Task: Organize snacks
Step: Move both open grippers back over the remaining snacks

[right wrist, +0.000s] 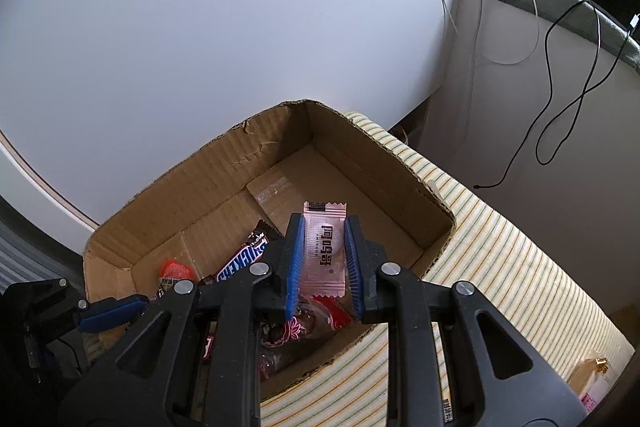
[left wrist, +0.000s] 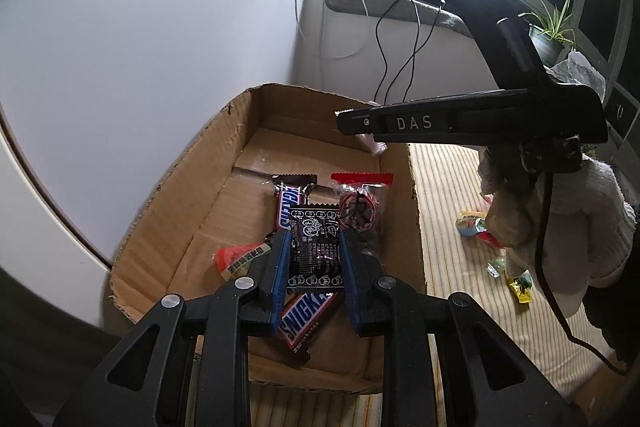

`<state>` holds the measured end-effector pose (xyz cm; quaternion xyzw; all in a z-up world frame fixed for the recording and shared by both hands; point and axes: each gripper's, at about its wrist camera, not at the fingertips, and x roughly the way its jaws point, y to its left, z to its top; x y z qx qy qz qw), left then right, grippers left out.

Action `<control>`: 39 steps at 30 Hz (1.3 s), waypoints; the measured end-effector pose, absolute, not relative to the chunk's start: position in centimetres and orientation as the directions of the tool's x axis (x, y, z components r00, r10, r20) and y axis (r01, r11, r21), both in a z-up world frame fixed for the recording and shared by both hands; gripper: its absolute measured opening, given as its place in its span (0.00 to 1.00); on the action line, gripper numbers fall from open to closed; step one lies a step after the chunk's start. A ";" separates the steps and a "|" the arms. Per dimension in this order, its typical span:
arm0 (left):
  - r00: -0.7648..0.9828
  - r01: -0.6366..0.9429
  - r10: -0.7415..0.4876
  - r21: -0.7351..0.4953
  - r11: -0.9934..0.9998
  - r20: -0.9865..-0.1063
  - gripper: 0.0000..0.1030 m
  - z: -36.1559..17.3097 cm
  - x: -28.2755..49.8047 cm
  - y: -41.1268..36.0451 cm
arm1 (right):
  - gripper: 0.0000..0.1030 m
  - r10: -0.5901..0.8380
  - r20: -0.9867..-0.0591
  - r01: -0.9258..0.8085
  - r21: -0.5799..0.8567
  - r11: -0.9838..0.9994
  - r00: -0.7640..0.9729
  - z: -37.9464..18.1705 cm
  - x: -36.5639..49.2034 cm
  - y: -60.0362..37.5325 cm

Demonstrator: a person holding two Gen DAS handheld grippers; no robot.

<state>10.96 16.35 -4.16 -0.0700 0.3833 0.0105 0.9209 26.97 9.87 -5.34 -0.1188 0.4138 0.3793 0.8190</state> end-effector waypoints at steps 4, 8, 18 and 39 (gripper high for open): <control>0.709 -0.081 -0.026 -0.117 0.990 -0.705 0.26 -4.0 10.9 16.4 | 0.38 0.530 -0.762 -0.722 0.121 0.682 0.373 -5.0 26.8 9.4; 0.715 -0.088 -0.018 -0.115 0.989 -0.699 0.33 -3.6 10.6 16.4 | 0.46 0.536 -0.748 -0.720 0.114 0.684 0.391 -4.3 26.4 8.8; 0.744 -0.072 -0.028 -0.122 0.990 -0.668 0.33 -2.5 9.2 15.2 | 0.49 0.492 -0.739 -0.689 0.052 0.723 0.460 -2.6 24.2 4.7; 0.686 0.125 -0.230 -0.200 0.972 -0.691 0.33 -4.4 9.2 5.4 | 0.49 0.306 -0.778 -0.540 -0.050 0.840 0.548 -4.9 17.2 -14.2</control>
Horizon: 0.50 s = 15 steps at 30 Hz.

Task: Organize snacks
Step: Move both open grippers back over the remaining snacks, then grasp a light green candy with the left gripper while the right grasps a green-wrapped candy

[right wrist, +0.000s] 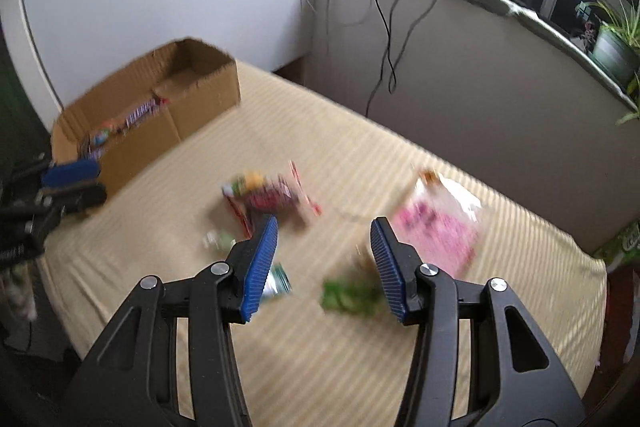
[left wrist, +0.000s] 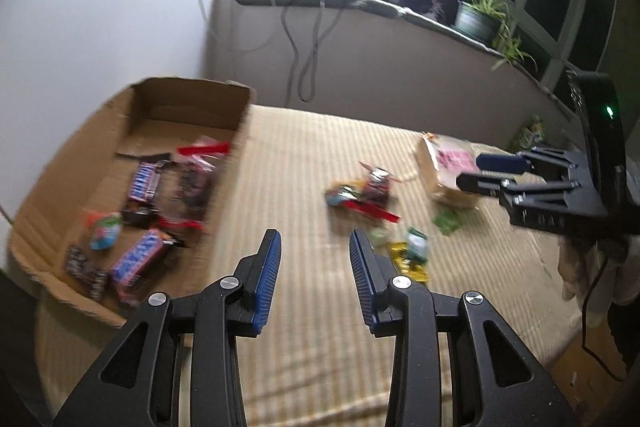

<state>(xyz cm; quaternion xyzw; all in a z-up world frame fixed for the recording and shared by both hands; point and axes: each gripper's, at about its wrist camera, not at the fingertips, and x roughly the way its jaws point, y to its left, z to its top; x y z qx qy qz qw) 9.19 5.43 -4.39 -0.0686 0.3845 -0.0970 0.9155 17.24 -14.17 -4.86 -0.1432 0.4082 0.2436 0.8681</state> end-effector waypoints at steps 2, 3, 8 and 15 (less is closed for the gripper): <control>0.675 0.141 -0.248 -0.209 0.968 -0.695 0.33 -4.6 9.4 4.7 | 0.49 0.311 -0.785 -0.552 -0.046 0.833 0.535 -5.4 16.4 -14.9; 0.668 0.150 -0.259 -0.214 0.965 -0.698 0.33 -4.8 9.6 4.2 | 0.49 0.315 -0.789 -0.559 -0.043 0.828 0.527 -5.7 16.2 -15.0; 0.633 0.192 -0.290 -0.217 0.957 -0.718 0.33 -5.8 10.6 2.0 | 0.49 0.298 -0.817 -0.543 -0.023 0.839 0.494 -7.8 15.3 -16.3; 0.592 0.213 -0.317 -0.235 0.948 -0.741 0.33 -7.1 12.2 0.5 | 0.49 0.284 -0.849 -0.482 0.040 0.875 0.446 -10.6 16.1 -19.1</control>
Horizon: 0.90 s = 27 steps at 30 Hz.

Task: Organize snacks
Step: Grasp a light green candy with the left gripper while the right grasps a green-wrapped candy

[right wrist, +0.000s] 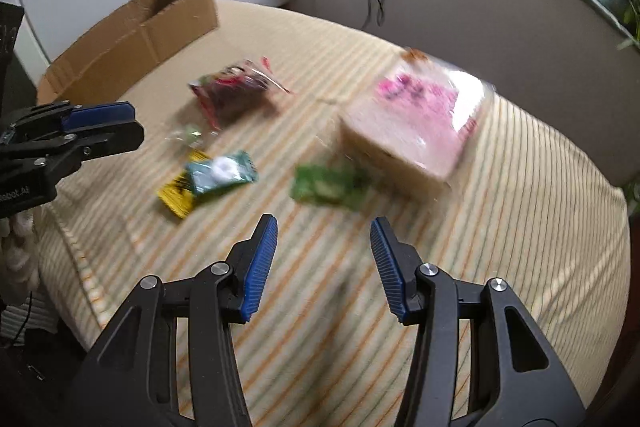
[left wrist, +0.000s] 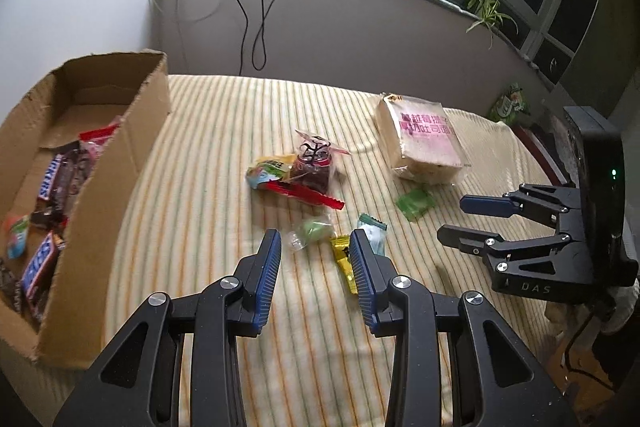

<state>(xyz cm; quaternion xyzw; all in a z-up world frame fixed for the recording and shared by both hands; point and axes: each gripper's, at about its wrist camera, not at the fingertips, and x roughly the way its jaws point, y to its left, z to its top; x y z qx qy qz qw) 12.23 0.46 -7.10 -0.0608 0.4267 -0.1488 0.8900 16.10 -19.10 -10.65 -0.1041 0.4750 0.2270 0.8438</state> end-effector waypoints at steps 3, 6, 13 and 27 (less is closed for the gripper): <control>0.582 0.214 -0.324 -0.244 0.946 -0.746 0.33 -7.3 12.8 0.2 | 0.49 0.309 -0.844 -0.467 0.079 0.881 0.438 -10.9 16.9 -19.7; 0.573 0.214 -0.331 -0.253 0.943 -0.750 0.33 -7.6 13.2 0.2 | 0.49 0.329 -0.837 -0.469 0.100 0.878 0.437 -11.0 17.7 -19.7; 0.556 0.212 -0.337 -0.262 0.941 -0.760 0.33 -8.2 13.6 0.4 | 0.49 0.352 -0.835 -0.486 0.119 0.866 0.423 -11.7 18.7 -18.6; 0.540 0.222 -0.290 -0.199 0.955 -0.790 0.33 -9.4 15.4 -1.3 | 0.49 0.289 -0.834 -0.483 0.031 0.875 0.470 -12.4 18.6 -16.6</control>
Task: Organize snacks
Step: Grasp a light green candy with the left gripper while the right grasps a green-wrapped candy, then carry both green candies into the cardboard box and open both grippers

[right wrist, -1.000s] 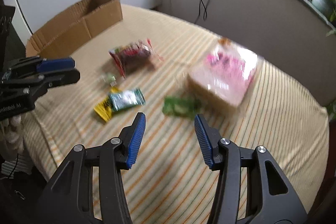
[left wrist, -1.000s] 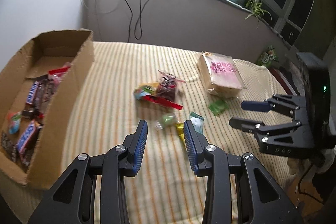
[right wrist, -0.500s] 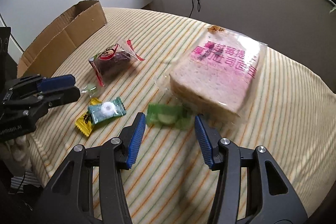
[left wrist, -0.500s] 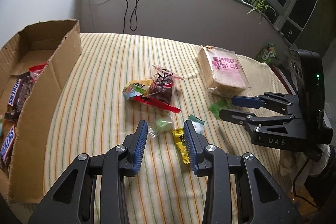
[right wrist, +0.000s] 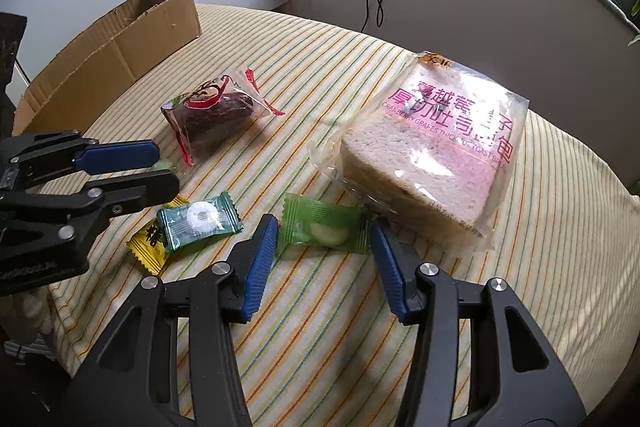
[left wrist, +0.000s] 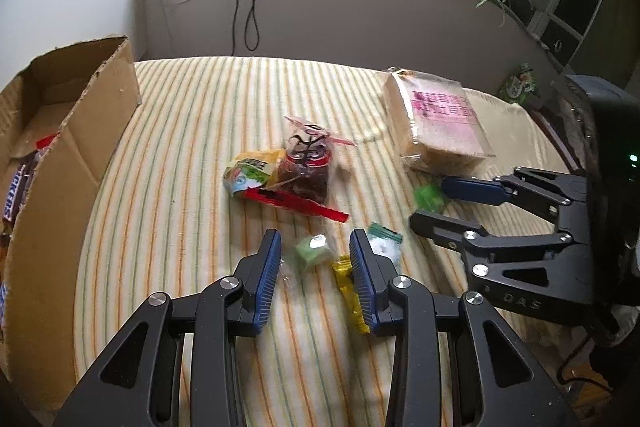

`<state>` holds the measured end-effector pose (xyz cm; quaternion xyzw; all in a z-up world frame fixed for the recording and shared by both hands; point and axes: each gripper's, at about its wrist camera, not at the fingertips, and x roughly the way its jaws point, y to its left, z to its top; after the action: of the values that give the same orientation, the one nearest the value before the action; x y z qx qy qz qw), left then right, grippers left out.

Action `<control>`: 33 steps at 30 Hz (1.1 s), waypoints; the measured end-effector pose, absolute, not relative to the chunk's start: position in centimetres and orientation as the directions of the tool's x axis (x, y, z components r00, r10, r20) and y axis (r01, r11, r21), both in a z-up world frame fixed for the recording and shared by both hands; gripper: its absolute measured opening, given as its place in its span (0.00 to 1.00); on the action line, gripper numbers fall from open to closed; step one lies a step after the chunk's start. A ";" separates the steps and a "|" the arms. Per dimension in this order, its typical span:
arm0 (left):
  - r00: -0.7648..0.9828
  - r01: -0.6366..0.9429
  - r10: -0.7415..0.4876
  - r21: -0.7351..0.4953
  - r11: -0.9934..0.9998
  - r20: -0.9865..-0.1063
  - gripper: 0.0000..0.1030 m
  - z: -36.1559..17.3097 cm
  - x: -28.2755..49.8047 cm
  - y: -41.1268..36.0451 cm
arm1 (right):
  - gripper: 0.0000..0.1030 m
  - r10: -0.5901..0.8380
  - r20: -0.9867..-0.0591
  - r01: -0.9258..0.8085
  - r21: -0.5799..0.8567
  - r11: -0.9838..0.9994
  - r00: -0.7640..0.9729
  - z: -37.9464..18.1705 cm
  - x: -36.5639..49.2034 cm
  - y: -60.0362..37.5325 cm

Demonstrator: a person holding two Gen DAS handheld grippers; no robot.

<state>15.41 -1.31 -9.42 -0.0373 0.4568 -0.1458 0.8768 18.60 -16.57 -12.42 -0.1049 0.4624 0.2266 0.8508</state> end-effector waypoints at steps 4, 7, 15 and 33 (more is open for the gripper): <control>0.537 0.217 -0.281 -0.191 0.957 -0.796 0.32 -9.9 15.4 -1.1 | 0.44 0.295 -0.834 -0.486 0.037 0.873 0.467 -12.5 18.5 -16.2; 0.543 0.219 -0.268 -0.175 0.960 -0.796 0.29 -9.9 15.4 -1.1 | 0.36 0.296 -0.833 -0.495 0.030 0.868 0.468 -12.4 18.4 -15.8; 0.552 0.212 -0.270 -0.180 0.960 -0.789 0.27 -9.7 15.1 -0.7 | 0.11 0.319 -0.831 -0.515 0.045 0.856 0.456 -12.2 18.5 -15.1; 0.611 0.188 -0.267 -0.191 0.963 -0.746 0.27 -7.8 13.2 1.3 | 0.04 0.362 -0.805 -0.521 0.078 0.850 0.471 -10.6 17.5 -15.7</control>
<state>13.19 1.28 -7.80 -0.0467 0.4225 -0.1268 0.8962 17.48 -15.68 -10.57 -0.0894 0.4447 0.2586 0.8529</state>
